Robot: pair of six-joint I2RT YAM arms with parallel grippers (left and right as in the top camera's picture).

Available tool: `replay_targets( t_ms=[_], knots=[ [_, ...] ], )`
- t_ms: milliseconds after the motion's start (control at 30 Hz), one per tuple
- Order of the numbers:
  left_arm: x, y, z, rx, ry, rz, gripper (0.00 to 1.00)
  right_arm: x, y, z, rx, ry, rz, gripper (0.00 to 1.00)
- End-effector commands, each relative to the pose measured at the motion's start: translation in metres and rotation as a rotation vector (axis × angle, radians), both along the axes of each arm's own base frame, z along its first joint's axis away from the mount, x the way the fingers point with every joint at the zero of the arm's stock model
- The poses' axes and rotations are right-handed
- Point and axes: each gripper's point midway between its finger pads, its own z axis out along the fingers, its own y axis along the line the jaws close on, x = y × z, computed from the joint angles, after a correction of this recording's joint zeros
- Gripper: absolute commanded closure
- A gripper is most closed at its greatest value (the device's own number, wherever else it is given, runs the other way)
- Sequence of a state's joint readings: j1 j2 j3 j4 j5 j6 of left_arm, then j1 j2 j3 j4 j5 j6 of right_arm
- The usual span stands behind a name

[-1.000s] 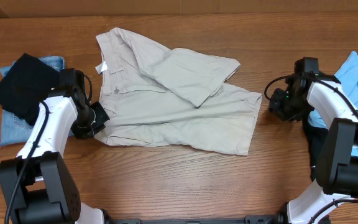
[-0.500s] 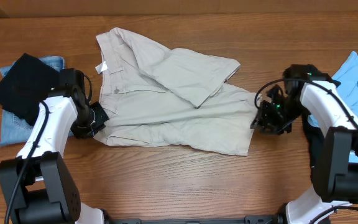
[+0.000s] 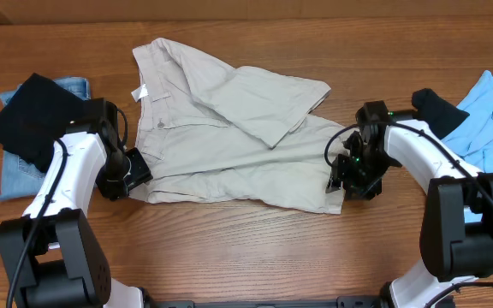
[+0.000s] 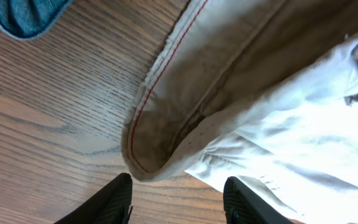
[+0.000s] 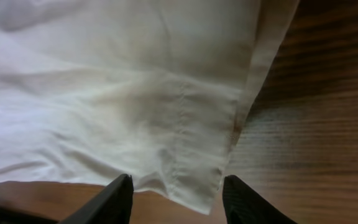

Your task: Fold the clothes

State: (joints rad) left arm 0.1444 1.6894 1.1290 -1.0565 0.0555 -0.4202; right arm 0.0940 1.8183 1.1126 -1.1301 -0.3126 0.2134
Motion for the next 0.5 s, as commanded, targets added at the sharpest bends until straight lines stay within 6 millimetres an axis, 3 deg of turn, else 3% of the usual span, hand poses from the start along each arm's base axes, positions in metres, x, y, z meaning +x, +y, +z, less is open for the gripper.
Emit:
replay_targets(
  t_ms=[0,167,267,300,367,400,467],
  knots=[
    [0.000,-0.004,0.003,-0.015,-0.010,-0.022,0.50,-0.011,-0.003,-0.007,-0.028,0.015,-0.043,0.45],
    [0.000,-0.005,0.003,-0.015,-0.009,-0.026,0.46,-0.024,-0.001,-0.021,-0.011,0.039,-0.066,0.44],
    [0.000,-0.005,0.003,-0.015,-0.011,-0.026,0.47,-0.034,0.001,-0.022,0.003,0.073,-0.070,0.60],
    [0.001,-0.005,0.003,-0.015,-0.013,-0.026,0.49,-0.035,0.001,-0.022,0.001,0.079,-0.070,0.75],
    [0.001,-0.006,0.000,-0.015,-0.018,-0.026,0.68,-0.037,0.000,-0.021,-0.005,0.089,-0.072,0.96],
    [0.001,-0.006,-0.001,-0.018,-0.019,-0.027,0.85,-0.037,-0.001,-0.021,-0.011,0.092,-0.083,0.96],
    [0.001,-0.010,-0.008,-0.039,-0.028,-0.026,0.96,-0.036,-0.007,-0.023,-0.045,0.095,-0.119,0.96]
  ],
)
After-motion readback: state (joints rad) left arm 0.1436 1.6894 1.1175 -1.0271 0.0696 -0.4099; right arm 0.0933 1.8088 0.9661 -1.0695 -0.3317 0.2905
